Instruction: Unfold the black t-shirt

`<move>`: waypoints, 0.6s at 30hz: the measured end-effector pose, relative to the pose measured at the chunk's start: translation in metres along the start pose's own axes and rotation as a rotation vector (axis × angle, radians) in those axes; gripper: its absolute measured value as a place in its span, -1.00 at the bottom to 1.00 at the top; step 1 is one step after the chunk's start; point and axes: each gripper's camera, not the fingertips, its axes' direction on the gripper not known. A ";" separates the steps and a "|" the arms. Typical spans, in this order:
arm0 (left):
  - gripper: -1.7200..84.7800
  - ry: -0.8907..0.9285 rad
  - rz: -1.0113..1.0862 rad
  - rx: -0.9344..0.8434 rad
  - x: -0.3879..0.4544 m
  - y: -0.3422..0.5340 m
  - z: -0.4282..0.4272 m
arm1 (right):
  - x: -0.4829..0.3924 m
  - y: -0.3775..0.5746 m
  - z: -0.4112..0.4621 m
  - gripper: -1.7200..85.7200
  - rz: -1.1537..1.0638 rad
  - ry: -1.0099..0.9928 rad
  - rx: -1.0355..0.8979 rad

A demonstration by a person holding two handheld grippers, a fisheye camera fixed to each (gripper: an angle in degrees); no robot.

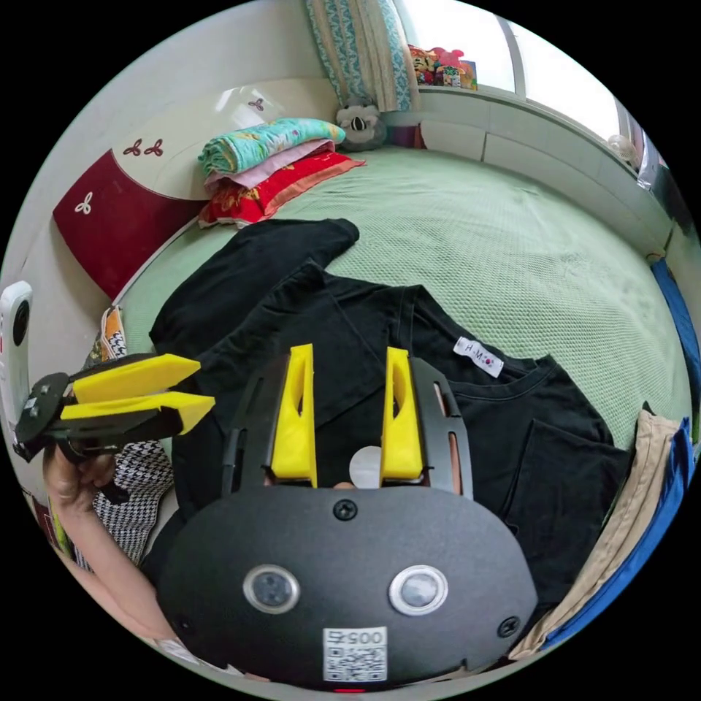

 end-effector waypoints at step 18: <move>-0.65 -0.022 -0.012 -0.218 -0.002 -0.075 0.082 | 0.002 -0.043 0.031 -0.75 -0.038 0.070 -0.154</move>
